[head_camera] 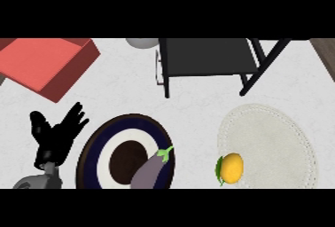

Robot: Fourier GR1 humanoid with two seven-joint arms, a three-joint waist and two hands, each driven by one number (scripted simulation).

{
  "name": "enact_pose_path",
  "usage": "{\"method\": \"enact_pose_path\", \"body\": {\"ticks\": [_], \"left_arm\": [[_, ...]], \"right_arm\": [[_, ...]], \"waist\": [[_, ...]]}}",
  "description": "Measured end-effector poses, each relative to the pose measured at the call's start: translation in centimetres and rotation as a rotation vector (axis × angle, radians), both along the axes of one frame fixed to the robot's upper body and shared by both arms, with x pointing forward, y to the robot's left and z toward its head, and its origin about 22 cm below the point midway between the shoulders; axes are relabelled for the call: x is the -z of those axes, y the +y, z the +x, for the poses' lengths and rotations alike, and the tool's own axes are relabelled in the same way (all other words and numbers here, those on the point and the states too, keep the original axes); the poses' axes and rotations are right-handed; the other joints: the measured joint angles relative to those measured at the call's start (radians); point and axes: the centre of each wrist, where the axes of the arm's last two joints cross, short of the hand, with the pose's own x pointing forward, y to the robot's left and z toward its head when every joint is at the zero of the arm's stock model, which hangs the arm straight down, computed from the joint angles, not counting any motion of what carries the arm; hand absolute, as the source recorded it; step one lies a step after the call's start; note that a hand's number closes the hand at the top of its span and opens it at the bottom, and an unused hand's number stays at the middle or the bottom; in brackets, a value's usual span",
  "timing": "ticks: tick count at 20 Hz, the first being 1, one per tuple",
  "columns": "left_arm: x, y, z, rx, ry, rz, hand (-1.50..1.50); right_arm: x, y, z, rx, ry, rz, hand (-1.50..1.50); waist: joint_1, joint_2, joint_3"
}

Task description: Pick the tomato from the placemat and place it in the tiered shelf

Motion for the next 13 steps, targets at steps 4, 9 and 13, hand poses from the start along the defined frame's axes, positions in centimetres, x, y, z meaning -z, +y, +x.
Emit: {"method": "enact_pose_path", "body": {"ticks": [4, 9, 13], "left_arm": [[0.1, -0.1, -0.2, -0.003, 0.007, 0.005, 0.0], [0.2, 0.4, -0.2, -0.014, 0.012, 0.007, 0.0], [0.1, 0.7, -0.3, -0.012, 0.002, 0.009, 0.0]], "right_arm": [[-0.3, -4.1, -0.8, 0.098, -0.019, 0.074, -1.5], [-0.7, -9.9, -2.7, 0.138, -0.034, 0.149, -1.5], [-0.4, -14.7, -4.6, 0.12, -0.03, 0.163, -1.5]], "waist": [[-0.009, -0.003, 0.0], [-0.014, -0.004, 0.001], [-0.014, -0.004, 0.0]]}}
